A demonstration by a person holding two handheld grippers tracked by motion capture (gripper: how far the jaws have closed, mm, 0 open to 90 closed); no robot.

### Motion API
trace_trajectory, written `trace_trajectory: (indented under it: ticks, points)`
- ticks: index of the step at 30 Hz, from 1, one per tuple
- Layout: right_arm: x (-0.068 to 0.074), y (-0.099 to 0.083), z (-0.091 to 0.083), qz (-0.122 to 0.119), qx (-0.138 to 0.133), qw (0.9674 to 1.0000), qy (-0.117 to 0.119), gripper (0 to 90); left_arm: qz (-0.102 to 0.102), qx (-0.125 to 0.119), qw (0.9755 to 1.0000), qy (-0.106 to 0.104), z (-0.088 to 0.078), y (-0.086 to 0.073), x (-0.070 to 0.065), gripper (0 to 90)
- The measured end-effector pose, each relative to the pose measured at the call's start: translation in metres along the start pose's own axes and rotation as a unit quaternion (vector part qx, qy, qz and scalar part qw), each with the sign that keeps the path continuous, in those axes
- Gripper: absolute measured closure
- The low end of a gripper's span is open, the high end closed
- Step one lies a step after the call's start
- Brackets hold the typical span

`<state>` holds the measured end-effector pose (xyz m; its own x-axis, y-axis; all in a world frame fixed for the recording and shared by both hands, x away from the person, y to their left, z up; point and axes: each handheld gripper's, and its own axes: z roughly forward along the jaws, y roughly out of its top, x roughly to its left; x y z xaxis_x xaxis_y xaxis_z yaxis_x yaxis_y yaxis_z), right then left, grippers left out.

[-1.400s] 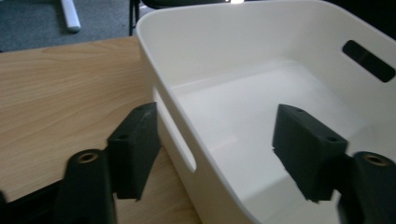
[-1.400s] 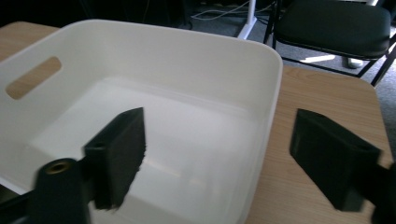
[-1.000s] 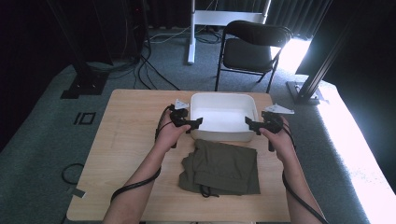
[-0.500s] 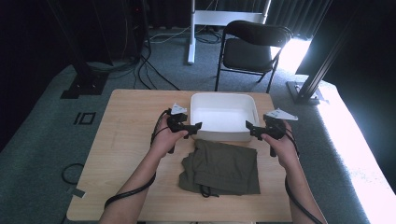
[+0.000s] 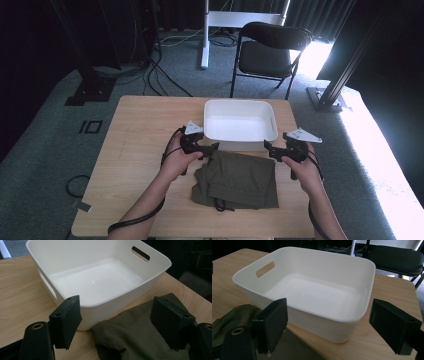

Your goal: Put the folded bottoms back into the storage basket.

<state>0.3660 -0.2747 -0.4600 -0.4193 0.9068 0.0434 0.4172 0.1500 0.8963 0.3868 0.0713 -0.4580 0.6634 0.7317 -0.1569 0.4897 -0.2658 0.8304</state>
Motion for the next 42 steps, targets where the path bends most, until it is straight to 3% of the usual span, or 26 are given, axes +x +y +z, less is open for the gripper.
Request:
trace_trajectory:
  ticks: [3, 15, 21, 23, 25, 31, 33, 36, 42]
  points:
    - [0.005, -0.008, -0.002, 0.006, 0.002, 1.0, 0.008, 13.5, 0.009, 0.009, 0.9999, -0.004, -0.001, -0.006, -0.005, 26.3]
    - [0.02, -0.038, -0.008, 0.013, 0.011, 0.9998, 0.014, 13.6, 0.003, 0.038, 0.9991, -0.02, 0.007, -0.035, -0.02, 26.3]
    - [0.028, -0.058, -0.008, 0.007, 0.018, 0.9997, 0.013, 13.6, 0.006, 0.048, 0.9987, -0.015, 0.007, -0.045, -0.025, 26.3]
    - [0.029, -0.065, -0.008, 0.013, 0.022, 0.9996, 0.01, 13.6, 0.006, 0.047, 0.9988, -0.013, 0.006, -0.049, -0.027, 26.2]
    - [0.029, -0.072, -0.007, 0.017, 0.028, 0.9994, 0.01, 13.6, 0.003, 0.052, 0.9986, -0.012, 0.006, -0.053, -0.03, 18.4]
    - [0.03, -0.091, -0.005, 0.038, 0.056, 0.9977, 0.001, 12.8, -0.001, 0.068, 0.9976, -0.004, 0.009, -0.065, -0.032, 17.9]
    - [0.029, -0.096, -0.003, 0.049, 0.061, 0.997, -0.006, 12.8, -0.001, 0.076, 0.9971, -0.002, 0.011, -0.07, -0.033, 17.9]
    - [0.031, -0.103, -0.001, 0.044, 0.074, 0.9963, -0.01, 12.8, 0.001, 0.087, 0.9962, 0.003, 0.013, -0.077, -0.034, 17.9]
    - [0.034, -0.109, 0.0, 0.055, 0.084, 0.995, -0.009, 12.7, -0.012, 0.087, 0.996, 0.013, 0.011, -0.084, -0.037, 18.0]
